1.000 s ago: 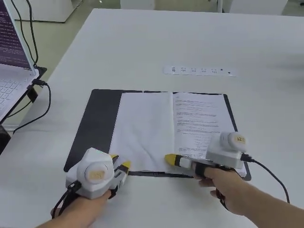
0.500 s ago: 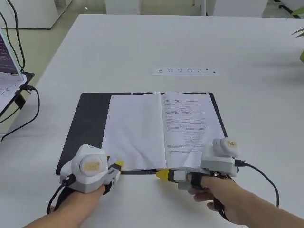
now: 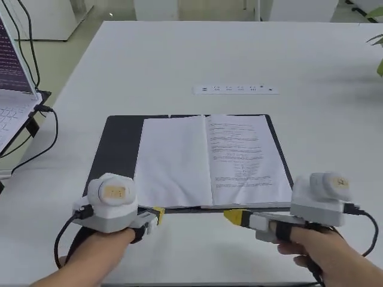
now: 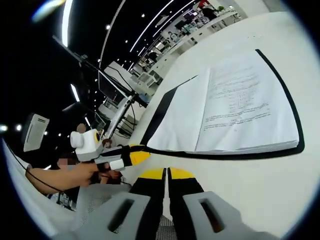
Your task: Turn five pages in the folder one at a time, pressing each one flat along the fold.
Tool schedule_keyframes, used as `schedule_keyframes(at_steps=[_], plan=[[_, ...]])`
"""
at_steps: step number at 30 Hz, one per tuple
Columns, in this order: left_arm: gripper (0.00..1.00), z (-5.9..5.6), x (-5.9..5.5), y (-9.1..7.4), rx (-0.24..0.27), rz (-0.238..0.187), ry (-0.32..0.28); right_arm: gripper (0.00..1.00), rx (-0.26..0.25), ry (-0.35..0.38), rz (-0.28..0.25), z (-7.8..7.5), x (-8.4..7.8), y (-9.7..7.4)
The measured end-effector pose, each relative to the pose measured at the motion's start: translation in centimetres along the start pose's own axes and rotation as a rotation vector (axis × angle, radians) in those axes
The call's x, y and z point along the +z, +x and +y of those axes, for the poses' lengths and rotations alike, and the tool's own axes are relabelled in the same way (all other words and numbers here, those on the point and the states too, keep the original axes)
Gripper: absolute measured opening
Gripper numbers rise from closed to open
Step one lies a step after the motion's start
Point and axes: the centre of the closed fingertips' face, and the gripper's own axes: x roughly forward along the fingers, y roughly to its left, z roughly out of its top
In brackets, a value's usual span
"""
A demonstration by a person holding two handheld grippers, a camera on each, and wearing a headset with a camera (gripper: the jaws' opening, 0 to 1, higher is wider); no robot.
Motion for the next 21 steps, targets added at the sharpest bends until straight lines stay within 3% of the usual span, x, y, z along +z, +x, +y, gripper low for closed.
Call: schedule_keyframes(at_steps=[3, 9, 13, 21], plan=[[0.37, 0.2, 0.4, -1.5, 0.004, -0.002, -0.001, 0.04, -0.017, -0.008, -0.048, 0.3, 0.7, -1.6], [0.45, 0.4, 1.4, -4.2, 0.006, -0.029, -0.016, 0.12, -0.117, -0.140, -0.101, -0.3, 2.4, -4.7], [0.49, 0.5, 2.0, -5.6, 0.011, -0.067, -0.023, 0.19, -0.157, -0.170, -0.142, -0.4, 3.7, -6.4], [0.66, 0.2, 3.1, -8.2, 0.017, -0.127, 0.034, 0.46, -0.264, -0.213, -0.241, -1.0, 5.5, -9.3]])
